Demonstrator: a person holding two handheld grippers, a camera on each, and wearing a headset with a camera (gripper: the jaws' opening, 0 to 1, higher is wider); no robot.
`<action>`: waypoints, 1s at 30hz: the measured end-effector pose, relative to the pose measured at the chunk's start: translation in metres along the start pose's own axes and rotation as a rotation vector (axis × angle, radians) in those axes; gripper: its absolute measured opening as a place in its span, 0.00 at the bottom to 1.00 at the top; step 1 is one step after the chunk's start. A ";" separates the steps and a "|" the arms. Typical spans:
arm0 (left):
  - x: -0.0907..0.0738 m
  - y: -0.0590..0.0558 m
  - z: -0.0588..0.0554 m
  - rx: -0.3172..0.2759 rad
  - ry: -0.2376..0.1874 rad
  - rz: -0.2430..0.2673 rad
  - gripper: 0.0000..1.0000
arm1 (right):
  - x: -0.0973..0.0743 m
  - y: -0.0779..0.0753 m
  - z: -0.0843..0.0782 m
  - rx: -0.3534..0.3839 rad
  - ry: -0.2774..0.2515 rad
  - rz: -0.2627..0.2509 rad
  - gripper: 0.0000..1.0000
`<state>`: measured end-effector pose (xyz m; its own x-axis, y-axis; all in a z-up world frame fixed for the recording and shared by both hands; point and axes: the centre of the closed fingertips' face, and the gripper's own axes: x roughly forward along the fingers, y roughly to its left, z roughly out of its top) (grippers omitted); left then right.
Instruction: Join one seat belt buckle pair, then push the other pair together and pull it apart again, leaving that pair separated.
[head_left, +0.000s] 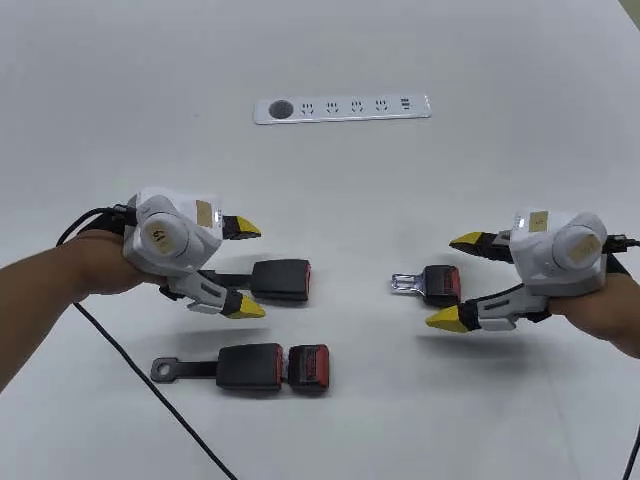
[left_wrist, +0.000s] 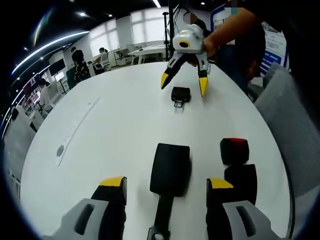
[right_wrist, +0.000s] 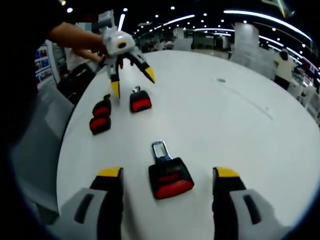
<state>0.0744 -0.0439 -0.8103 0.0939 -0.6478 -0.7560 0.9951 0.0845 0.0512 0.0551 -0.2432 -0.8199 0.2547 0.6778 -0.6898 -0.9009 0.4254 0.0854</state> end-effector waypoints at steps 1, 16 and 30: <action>0.003 0.001 -0.002 -0.002 0.003 -0.003 0.66 | 0.001 0.000 -0.001 -0.004 0.002 0.008 0.71; 0.028 0.001 -0.004 -0.049 -0.037 -0.049 0.55 | 0.006 0.001 -0.008 -0.042 0.032 0.067 0.52; 0.033 -0.002 -0.005 -0.012 -0.033 -0.083 0.36 | 0.009 -0.005 -0.006 -0.162 0.017 0.079 0.37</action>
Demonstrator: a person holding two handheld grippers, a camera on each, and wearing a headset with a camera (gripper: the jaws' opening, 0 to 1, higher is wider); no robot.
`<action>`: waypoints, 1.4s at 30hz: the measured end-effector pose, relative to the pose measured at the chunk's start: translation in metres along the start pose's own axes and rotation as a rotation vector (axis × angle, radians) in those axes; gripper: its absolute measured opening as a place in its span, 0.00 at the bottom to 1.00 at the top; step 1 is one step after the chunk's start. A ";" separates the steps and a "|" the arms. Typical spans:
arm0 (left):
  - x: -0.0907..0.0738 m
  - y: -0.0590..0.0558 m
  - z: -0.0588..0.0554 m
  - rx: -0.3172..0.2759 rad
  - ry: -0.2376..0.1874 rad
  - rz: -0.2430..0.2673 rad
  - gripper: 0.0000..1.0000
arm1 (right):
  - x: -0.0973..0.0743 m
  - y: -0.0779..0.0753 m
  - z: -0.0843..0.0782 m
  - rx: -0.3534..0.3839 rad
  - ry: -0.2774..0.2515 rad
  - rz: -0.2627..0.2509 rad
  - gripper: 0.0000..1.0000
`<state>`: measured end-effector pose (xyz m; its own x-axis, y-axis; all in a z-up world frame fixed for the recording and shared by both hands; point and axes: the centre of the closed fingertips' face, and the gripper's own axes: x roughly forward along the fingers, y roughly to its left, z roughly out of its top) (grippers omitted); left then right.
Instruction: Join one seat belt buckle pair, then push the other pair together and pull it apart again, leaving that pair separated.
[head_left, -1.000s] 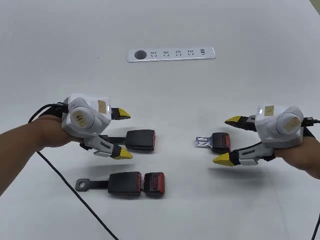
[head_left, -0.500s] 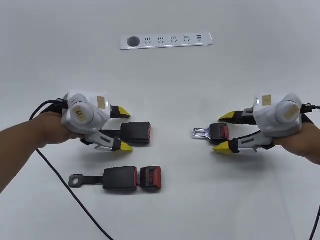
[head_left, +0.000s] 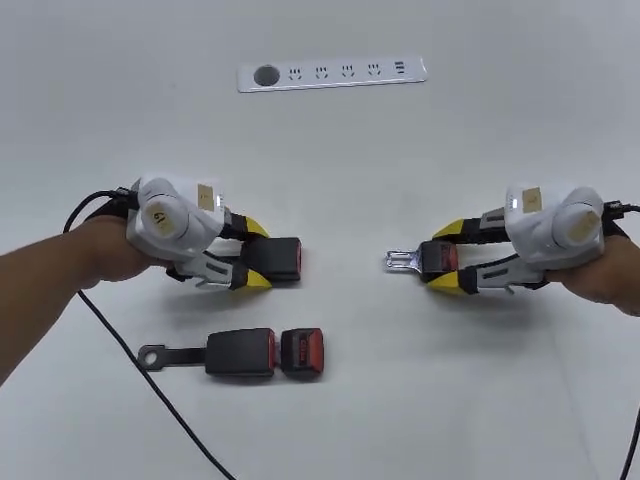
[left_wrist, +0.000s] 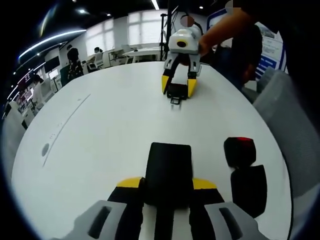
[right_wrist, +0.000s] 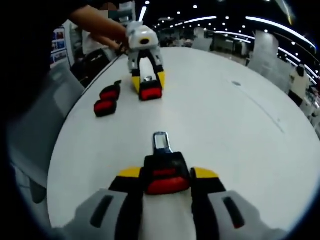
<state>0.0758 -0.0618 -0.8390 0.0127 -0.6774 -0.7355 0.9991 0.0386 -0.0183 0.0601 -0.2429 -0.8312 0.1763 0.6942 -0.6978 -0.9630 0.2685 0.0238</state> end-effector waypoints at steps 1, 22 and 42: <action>0.001 0.001 -0.001 -0.007 0.002 0.000 0.36 | 0.000 0.000 0.000 0.001 -0.007 0.001 0.37; -0.002 0.003 0.004 -0.011 0.016 -0.010 0.35 | 0.002 0.003 0.006 0.044 -0.141 -0.002 0.36; -0.005 0.001 0.003 0.010 0.038 -0.028 0.35 | 0.028 0.009 0.028 0.038 -0.171 0.018 0.36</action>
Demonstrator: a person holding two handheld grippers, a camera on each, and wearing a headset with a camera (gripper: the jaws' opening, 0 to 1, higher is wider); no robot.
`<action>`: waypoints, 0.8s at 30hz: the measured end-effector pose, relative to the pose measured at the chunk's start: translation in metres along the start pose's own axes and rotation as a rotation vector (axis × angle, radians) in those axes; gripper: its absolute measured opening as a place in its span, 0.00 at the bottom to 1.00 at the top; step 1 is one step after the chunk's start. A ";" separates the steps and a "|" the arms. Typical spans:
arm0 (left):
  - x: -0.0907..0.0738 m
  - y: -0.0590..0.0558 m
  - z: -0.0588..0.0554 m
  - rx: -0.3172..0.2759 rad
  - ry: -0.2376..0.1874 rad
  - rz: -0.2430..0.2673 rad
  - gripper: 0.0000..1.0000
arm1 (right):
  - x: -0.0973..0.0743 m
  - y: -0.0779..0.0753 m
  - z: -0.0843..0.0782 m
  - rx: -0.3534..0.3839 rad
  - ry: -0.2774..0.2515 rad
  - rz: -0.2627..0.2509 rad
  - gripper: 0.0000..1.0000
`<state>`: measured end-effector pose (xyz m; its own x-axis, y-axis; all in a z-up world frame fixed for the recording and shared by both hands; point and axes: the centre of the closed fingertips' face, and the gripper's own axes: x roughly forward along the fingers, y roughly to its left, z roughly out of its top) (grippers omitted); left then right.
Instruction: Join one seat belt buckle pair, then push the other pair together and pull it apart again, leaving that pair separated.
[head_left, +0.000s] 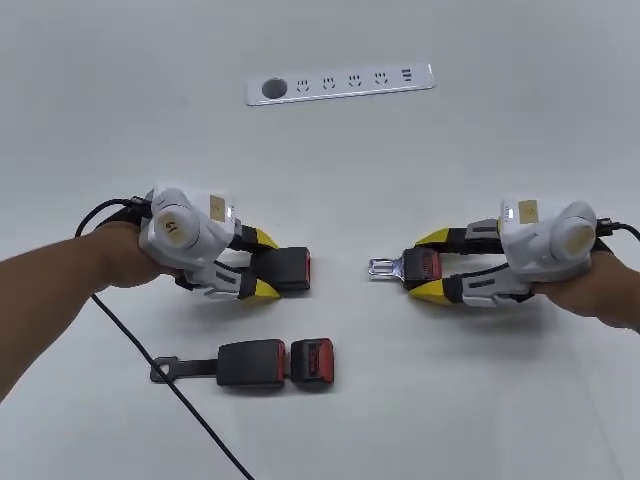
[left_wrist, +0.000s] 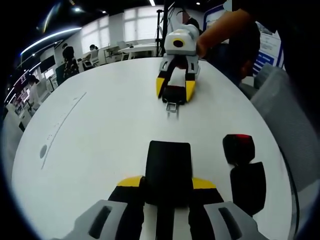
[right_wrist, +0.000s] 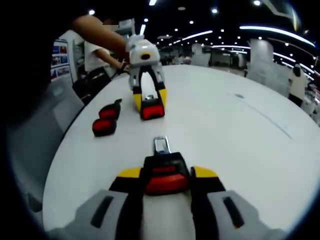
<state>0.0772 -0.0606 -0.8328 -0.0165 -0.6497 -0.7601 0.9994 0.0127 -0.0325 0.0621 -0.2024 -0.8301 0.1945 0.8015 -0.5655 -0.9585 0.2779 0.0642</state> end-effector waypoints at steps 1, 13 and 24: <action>0.000 0.000 0.000 0.001 0.000 -0.001 0.35 | 0.002 0.000 0.001 0.000 -0.002 0.003 0.36; -0.001 -0.001 -0.001 0.010 0.006 -0.010 0.35 | 0.023 0.004 0.013 -0.014 -0.014 0.022 0.36; -0.002 -0.001 -0.001 0.013 0.009 -0.012 0.35 | 0.043 0.008 0.026 -0.025 -0.019 0.042 0.36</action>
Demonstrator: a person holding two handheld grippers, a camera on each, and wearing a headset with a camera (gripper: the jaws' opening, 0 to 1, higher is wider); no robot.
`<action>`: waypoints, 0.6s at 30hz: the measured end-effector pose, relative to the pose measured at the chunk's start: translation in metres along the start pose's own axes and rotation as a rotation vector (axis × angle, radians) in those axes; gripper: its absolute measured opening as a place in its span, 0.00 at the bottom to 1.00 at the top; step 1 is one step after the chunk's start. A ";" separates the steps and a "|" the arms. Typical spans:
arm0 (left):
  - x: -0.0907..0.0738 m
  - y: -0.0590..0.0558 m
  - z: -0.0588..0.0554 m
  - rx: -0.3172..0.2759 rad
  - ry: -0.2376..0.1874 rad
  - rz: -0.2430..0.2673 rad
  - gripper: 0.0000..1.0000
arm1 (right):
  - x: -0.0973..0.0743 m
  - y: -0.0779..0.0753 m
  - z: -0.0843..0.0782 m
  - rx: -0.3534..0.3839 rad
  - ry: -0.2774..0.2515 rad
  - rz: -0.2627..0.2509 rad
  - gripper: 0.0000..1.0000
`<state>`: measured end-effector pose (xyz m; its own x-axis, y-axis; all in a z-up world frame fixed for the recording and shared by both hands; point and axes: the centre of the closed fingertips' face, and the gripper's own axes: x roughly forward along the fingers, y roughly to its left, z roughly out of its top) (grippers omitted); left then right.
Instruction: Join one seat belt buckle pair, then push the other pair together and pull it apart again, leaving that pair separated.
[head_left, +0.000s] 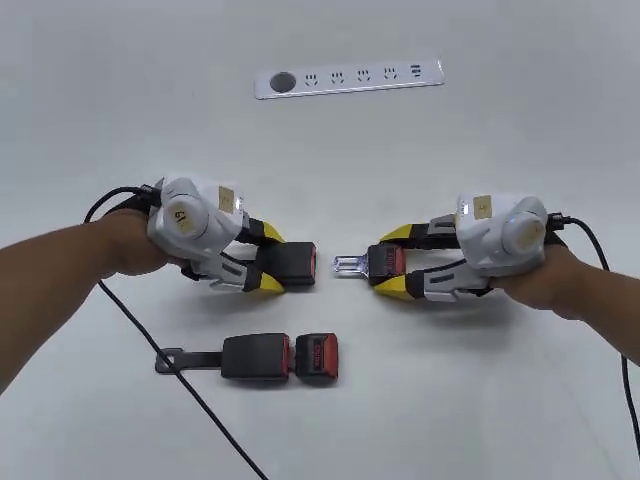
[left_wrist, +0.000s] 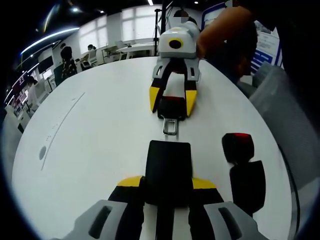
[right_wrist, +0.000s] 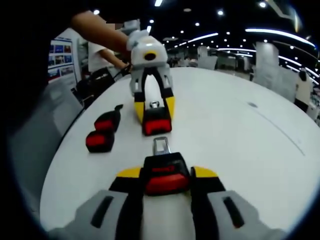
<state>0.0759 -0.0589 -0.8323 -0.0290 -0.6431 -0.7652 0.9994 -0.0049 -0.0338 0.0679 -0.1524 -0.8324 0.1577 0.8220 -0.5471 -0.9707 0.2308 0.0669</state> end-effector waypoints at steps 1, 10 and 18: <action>0.000 0.000 0.000 0.001 0.000 -0.001 0.35 | 0.002 0.000 0.002 -0.002 -0.002 0.002 0.36; 0.000 -0.001 0.000 0.010 0.006 -0.008 0.35 | 0.015 0.002 0.012 -0.013 0.000 0.017 0.36; 0.001 -0.001 0.000 0.018 0.009 -0.014 0.35 | 0.024 0.003 0.017 -0.014 0.000 0.013 0.36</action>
<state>0.0748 -0.0593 -0.8326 -0.0426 -0.6363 -0.7703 0.9991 -0.0276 -0.0324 0.0719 -0.1234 -0.8314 0.1455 0.8251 -0.5459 -0.9751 0.2129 0.0620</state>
